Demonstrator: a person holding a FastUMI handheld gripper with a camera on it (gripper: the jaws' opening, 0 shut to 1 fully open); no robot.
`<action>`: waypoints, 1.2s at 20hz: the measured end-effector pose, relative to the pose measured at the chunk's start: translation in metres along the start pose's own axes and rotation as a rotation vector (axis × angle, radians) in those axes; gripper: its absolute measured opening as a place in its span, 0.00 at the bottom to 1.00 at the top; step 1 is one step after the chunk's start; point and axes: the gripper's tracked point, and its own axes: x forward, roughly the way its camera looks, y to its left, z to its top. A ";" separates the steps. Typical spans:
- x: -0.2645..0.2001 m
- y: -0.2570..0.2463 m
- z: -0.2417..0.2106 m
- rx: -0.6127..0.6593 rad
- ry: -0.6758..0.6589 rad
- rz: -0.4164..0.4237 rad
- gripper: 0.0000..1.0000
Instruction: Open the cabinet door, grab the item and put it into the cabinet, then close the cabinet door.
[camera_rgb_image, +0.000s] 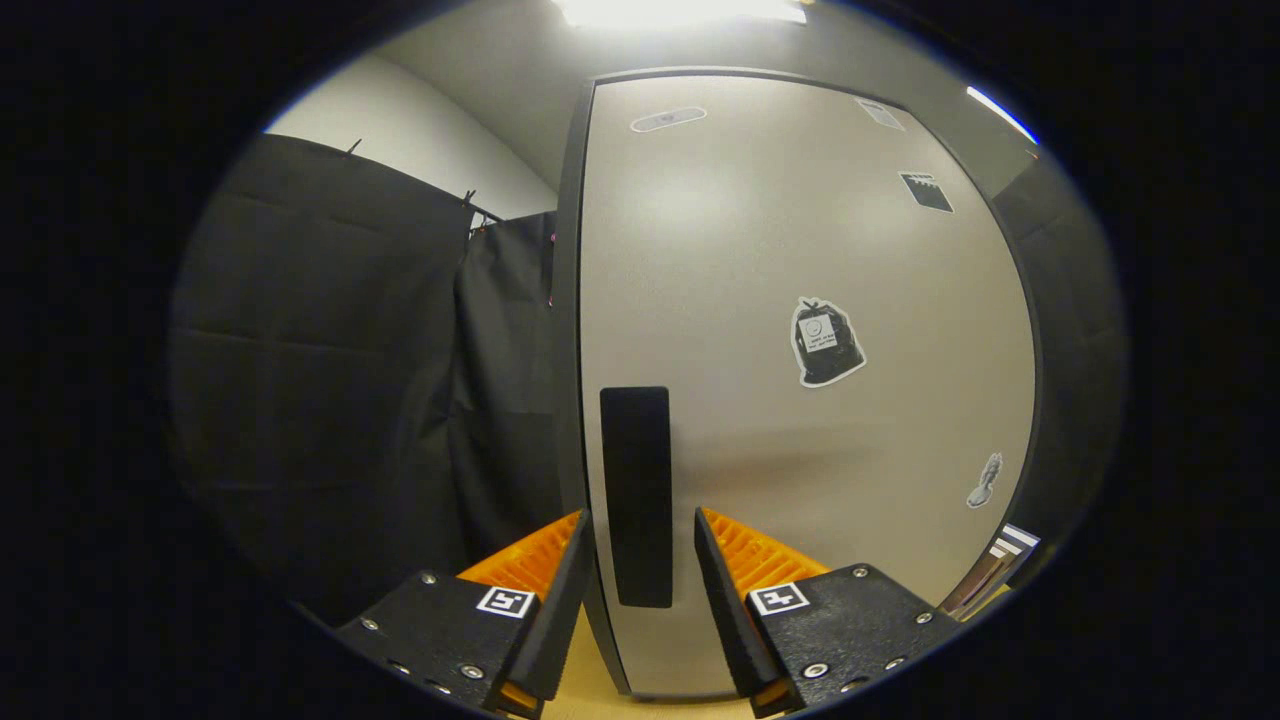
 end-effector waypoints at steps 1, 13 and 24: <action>0.004 0.000 0.000 -0.001 0.004 -0.006 0.61; 0.009 0.000 -0.006 0.033 0.091 -0.013 0.22; -0.032 0.000 0.000 0.030 0.121 0.074 0.22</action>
